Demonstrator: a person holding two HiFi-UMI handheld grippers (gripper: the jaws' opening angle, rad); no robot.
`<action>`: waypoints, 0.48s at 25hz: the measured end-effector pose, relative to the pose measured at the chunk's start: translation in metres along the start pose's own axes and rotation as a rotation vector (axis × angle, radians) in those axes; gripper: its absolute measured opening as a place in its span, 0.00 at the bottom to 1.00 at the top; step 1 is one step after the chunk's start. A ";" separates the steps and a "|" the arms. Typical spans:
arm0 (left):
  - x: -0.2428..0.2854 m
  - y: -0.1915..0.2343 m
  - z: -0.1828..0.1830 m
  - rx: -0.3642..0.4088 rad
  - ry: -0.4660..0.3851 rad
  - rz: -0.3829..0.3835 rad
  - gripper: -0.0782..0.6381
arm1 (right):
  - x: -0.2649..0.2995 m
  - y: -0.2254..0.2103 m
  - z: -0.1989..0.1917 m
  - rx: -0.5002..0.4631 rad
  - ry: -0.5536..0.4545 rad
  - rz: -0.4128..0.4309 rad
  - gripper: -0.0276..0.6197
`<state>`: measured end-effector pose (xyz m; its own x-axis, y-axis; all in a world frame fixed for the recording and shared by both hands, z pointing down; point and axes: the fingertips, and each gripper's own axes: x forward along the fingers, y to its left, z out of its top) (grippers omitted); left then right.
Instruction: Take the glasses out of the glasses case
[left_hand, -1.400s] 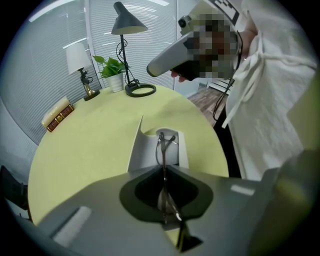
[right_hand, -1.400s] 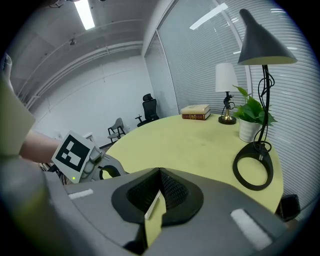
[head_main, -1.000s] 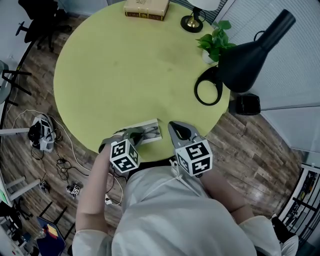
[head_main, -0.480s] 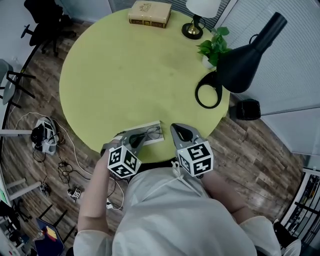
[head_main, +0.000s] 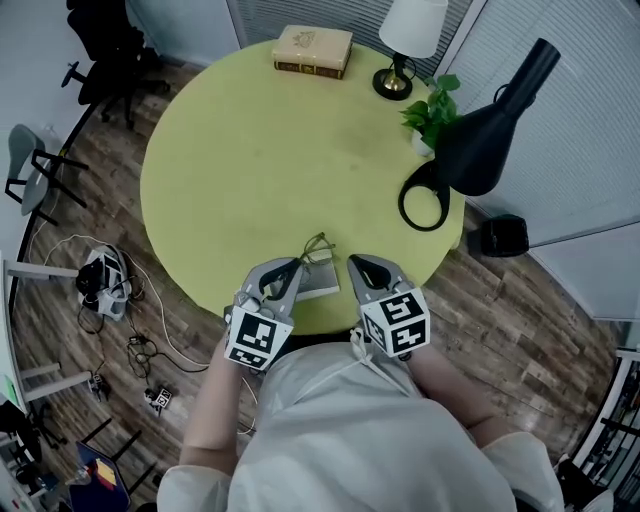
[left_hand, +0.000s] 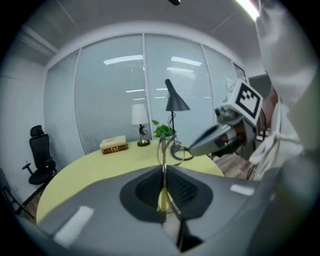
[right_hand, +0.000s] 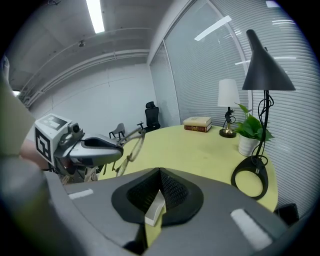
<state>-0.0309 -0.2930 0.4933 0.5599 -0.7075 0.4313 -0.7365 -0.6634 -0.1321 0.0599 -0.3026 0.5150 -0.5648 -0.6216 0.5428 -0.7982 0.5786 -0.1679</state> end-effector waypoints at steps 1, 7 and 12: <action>-0.004 0.006 0.012 -0.039 -0.042 0.032 0.13 | -0.001 0.000 0.003 -0.002 -0.006 -0.001 0.04; -0.026 0.039 0.056 -0.202 -0.197 0.260 0.13 | -0.007 -0.004 0.027 -0.021 -0.086 -0.030 0.04; -0.047 0.058 0.069 -0.288 -0.228 0.448 0.13 | -0.017 0.002 0.061 -0.023 -0.204 -0.016 0.04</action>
<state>-0.0744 -0.3149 0.4038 0.2133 -0.9599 0.1818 -0.9763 -0.2162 0.0041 0.0547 -0.3233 0.4551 -0.5844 -0.7238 0.3669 -0.8039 0.5780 -0.1402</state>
